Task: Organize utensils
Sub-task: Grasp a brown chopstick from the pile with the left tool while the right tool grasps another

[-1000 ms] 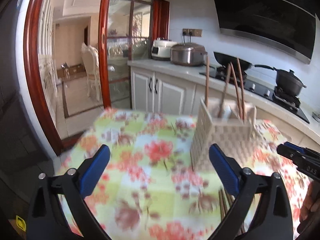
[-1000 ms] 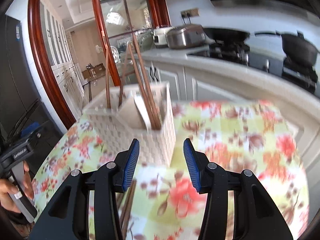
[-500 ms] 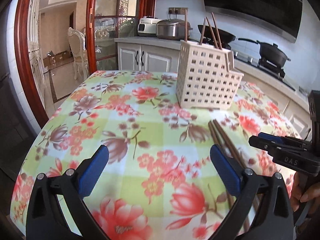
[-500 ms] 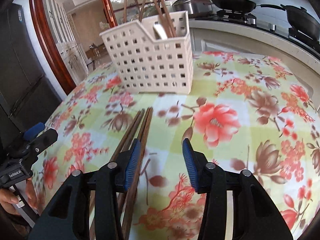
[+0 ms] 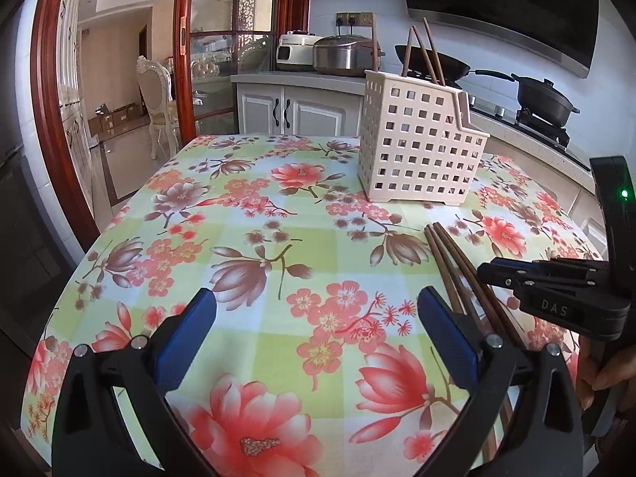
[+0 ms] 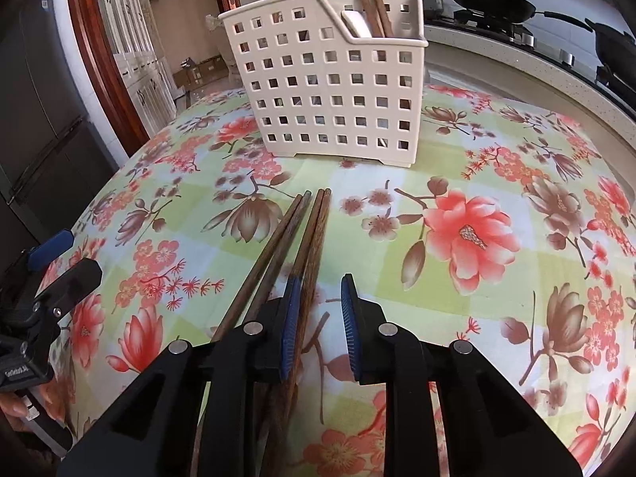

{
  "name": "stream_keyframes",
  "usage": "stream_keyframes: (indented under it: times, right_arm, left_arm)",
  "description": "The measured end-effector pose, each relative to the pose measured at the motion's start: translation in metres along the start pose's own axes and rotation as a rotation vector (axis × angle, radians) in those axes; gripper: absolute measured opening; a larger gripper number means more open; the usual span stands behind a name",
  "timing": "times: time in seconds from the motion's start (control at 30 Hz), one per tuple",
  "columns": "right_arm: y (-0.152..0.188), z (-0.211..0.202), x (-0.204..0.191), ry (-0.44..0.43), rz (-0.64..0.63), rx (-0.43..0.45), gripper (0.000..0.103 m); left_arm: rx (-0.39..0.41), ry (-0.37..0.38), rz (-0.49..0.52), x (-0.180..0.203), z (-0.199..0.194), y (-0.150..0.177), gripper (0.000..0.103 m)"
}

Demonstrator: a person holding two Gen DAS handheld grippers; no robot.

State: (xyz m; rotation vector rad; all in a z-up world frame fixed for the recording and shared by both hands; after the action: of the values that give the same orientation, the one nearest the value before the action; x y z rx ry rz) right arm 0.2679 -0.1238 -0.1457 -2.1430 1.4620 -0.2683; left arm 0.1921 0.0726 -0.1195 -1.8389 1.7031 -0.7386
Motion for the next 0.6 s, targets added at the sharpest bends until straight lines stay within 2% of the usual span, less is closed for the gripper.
stream_keyframes:
  times: [0.33, 0.4, 0.43, 0.47, 0.6]
  right_arm:
    - [-0.014, 0.015, -0.017, 0.123, -0.066, -0.039, 0.021]
    - [-0.015, 0.016, -0.020, 0.140, -0.082, -0.041, 0.018]
    - [-0.015, 0.017, -0.023, 0.150, -0.099, -0.040, 0.010]
    - [-0.015, 0.018, -0.025, 0.157, -0.109, -0.041, 0.007]
    - [-0.011, 0.013, -0.016, 0.132, -0.090, -0.031, 0.006]
  left_arm:
    - [-0.016, 0.023, -0.024, -0.005, 0.002, 0.002, 0.098]
    - [-0.026, 0.035, -0.025, -0.004, 0.003, 0.001, 0.098]
    - [-0.030, 0.039, -0.026, -0.003, 0.003, 0.001, 0.098]
    - [-0.035, 0.042, -0.027, -0.002, 0.003, 0.000, 0.098]
    - [-0.067, 0.057, -0.022, 0.005, 0.006, -0.003, 0.098]
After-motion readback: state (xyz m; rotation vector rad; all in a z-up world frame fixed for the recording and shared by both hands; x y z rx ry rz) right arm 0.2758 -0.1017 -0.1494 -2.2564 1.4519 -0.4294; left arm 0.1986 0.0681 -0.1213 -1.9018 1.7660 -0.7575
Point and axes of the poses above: each gripper's, at about its wrist camera, not at the fingertips, and z roughly the way its jaws point, x to its right, y to its underside, the point moved 1 cm from there along z, roughly the way its jaws point, and after that the axes turned 8 degrees about -x, right-handed, at the moved point
